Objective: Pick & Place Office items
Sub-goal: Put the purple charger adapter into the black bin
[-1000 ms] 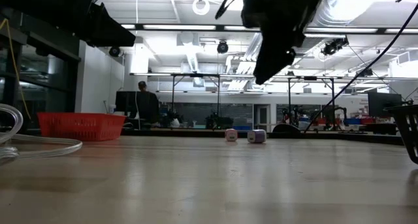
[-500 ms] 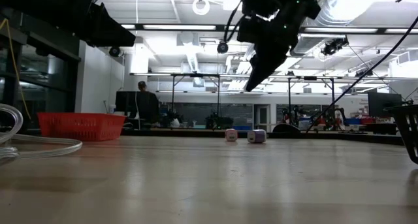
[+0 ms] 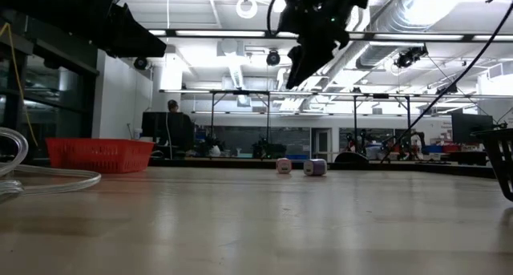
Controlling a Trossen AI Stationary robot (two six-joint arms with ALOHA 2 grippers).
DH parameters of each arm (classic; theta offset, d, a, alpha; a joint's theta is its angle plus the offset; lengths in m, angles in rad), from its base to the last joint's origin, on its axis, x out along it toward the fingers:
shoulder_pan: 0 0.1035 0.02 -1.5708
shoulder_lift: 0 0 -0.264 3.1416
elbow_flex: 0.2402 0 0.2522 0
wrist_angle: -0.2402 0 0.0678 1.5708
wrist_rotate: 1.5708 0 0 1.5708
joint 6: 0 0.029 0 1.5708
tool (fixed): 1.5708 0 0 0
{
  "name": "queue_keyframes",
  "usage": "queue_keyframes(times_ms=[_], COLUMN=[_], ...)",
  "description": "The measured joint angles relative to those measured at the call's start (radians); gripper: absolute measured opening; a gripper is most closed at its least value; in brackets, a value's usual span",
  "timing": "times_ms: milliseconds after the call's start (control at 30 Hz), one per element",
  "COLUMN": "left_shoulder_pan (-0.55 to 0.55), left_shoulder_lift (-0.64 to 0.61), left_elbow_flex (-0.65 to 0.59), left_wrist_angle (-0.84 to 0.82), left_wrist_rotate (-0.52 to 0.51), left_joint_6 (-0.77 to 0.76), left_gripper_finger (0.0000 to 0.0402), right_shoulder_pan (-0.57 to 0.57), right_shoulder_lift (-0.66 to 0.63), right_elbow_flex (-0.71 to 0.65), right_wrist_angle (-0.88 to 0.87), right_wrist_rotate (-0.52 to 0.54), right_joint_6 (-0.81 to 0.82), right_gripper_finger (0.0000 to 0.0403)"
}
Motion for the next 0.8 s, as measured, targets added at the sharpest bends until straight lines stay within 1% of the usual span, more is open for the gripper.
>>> queue_keyframes(times_ms=[133, 233, 300, 400, 667, 800], left_shoulder_pan=[0.000, 0.000, 0.000, 0.000, 0.000, 0.000], left_shoulder_lift=[0.000, 0.000, 0.000, 0.000, 0.000, 0.000], left_elbow_flex=[0.000, 0.000, 0.000, 0.000, 0.000, 0.000], left_wrist_angle=[0.000, 0.000, 0.000, 0.000, 0.000, 0.000], left_wrist_rotate=[0.000, 0.000, 0.000, 0.000, 0.000, 0.000], left_joint_6=[0.000, 0.000, 0.000, 0.000, 0.000, 0.000], left_gripper_finger=[0.0227, 0.0227, 0.0227, 0.0227, 0.0227, 0.0227], right_shoulder_pan=[-0.050, -0.072, -0.079, -0.087, -0.085, -0.078], right_shoulder_lift=[0.080, 0.122, 0.138, 0.143, 0.143, 0.164], right_elbow_flex=[0.061, 0.062, 0.063, 0.063, 0.059, 0.035], right_wrist_angle=[-0.055, -0.067, -0.068, -0.070, -0.083, -0.084], right_wrist_rotate=[-0.006, -0.002, -0.003, -0.003, 0.002, 0.002], right_joint_6=[-0.141, -0.260, -0.298, -0.300, -0.200, -0.198], right_gripper_finger=[0.0191, 0.0191, 0.0191, 0.0191, 0.0191, 0.0191])
